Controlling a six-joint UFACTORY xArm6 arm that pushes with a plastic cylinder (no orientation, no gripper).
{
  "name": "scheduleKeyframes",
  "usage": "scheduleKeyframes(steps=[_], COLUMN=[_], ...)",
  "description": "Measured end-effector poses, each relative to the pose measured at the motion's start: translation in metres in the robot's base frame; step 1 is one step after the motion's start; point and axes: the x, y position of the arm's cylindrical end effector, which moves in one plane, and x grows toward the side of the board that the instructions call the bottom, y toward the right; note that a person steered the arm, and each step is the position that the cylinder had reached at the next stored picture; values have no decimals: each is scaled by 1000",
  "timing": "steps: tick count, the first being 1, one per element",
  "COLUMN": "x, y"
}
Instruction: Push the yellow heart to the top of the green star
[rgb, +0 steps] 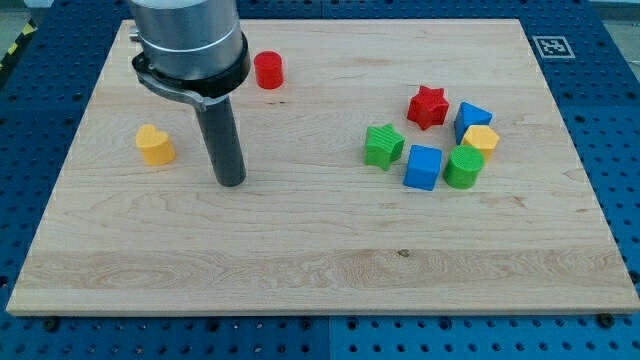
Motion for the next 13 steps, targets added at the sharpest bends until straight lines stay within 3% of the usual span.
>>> scheduleKeyframes(steps=[2, 3, 6, 7, 8, 9, 11, 13], x=[5, -9, -39, -81, -68, -64, -65, -39], y=[-20, -79, -177, -162, -107, -99, -99, -124])
